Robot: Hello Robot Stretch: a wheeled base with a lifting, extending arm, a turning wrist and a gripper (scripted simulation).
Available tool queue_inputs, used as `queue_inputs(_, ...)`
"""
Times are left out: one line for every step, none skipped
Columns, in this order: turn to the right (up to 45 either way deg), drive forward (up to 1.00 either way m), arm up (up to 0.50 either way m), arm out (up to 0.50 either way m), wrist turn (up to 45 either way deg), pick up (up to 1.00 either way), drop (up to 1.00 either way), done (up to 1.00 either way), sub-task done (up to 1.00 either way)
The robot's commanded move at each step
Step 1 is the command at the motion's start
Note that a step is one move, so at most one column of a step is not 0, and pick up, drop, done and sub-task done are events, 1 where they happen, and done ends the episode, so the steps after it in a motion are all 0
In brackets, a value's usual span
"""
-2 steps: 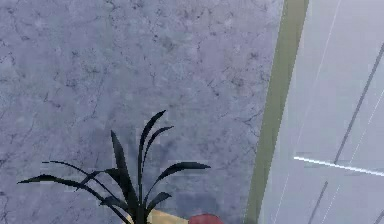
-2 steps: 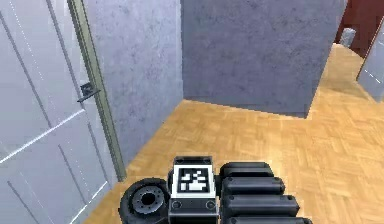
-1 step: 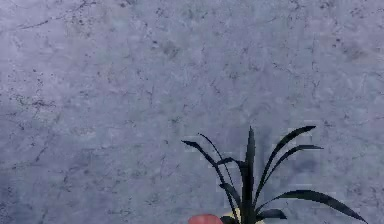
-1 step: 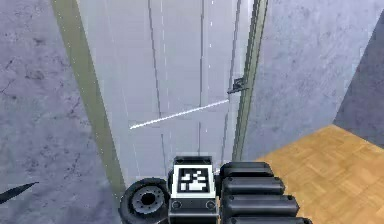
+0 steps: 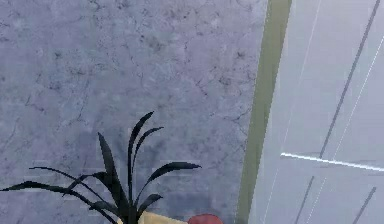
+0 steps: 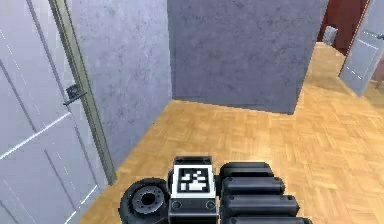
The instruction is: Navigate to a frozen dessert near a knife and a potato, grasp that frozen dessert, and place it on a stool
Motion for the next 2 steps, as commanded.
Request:
queue_inputs(-45.0, 0.0, 0.0, 0.0, 0.0, 0.0, 0.0, 0.0, 0.0)
queue_inputs(-3.0, 0.0, 0.0, 0.0, 0.0, 0.0, 0.0, 0.0, 0.0)
